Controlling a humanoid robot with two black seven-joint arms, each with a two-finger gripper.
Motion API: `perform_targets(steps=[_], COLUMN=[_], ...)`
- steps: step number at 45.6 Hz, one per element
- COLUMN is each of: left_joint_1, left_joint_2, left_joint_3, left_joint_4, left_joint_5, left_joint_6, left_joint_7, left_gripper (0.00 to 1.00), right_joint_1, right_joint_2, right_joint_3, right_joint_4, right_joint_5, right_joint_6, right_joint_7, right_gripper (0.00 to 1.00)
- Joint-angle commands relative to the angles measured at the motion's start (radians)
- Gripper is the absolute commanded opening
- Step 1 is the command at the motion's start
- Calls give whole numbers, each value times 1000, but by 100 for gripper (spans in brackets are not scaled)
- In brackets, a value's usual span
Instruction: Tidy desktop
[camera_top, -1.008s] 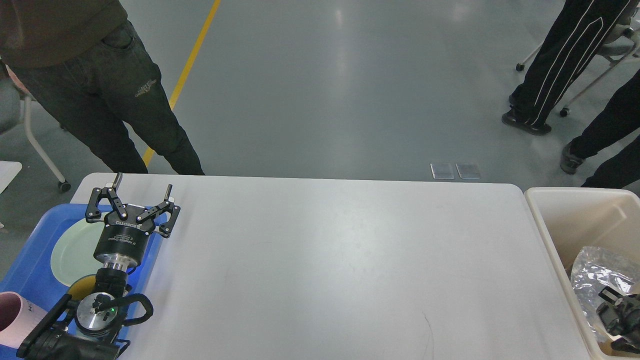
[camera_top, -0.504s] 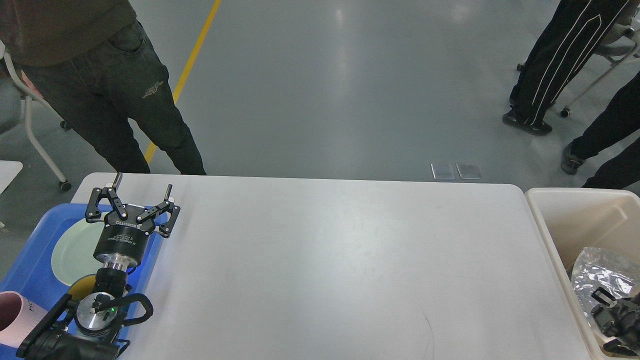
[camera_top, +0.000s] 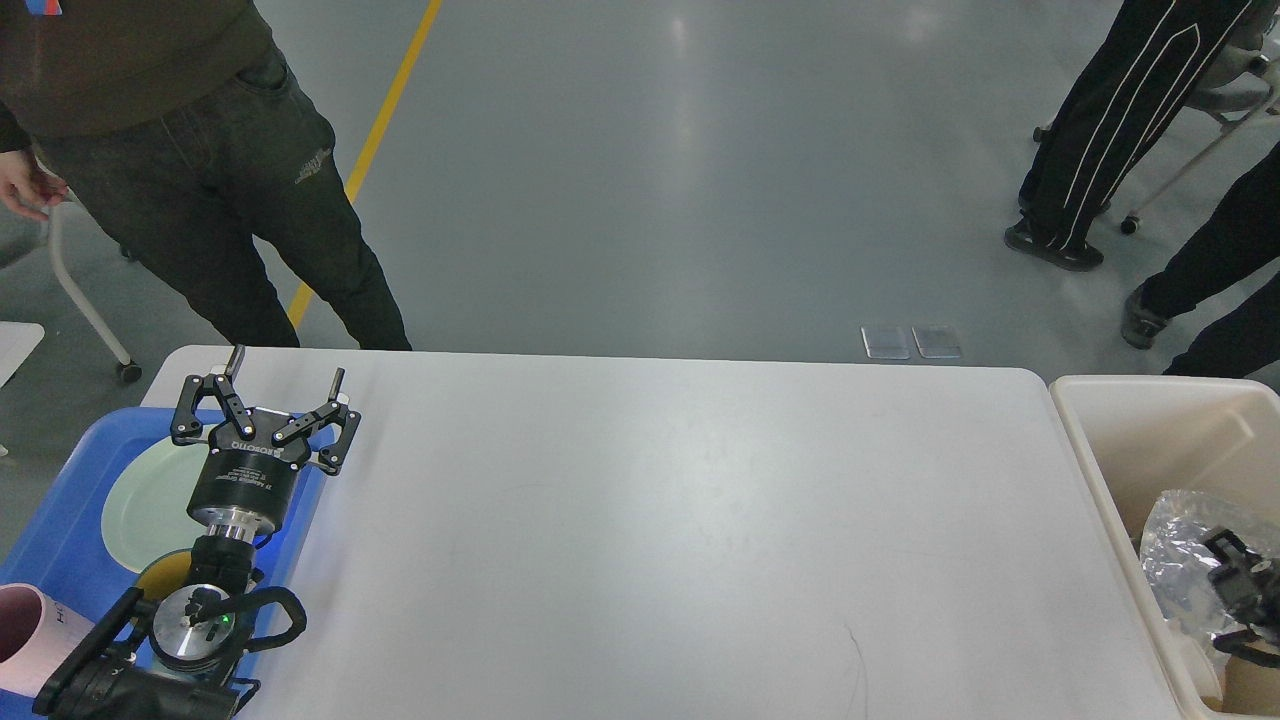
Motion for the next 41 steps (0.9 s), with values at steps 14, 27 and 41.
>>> perform_targets(steps=[14,27,41], left_joint_1=[1,1,1], left_joint_2=[0,0,0], left_joint_3=[0,0,0], left_joint_4=[0,0,0], left_joint_5=[0,0,0], left_joint_6=[0,0,0], left_joint_7=[0,0,0], left_gripper=[97,97,97], right_joint_1=[202,-80,-390], right_joint_2=[-243,-169,170], right_joint_3=[974,1545,1938], right_joint_4=[438,851,1009], right_joint_5=[-3,-87,-549], right_joint_6=[18,70,81], right_joint_7=[4,133,435], right_gripper=[100,100,100])
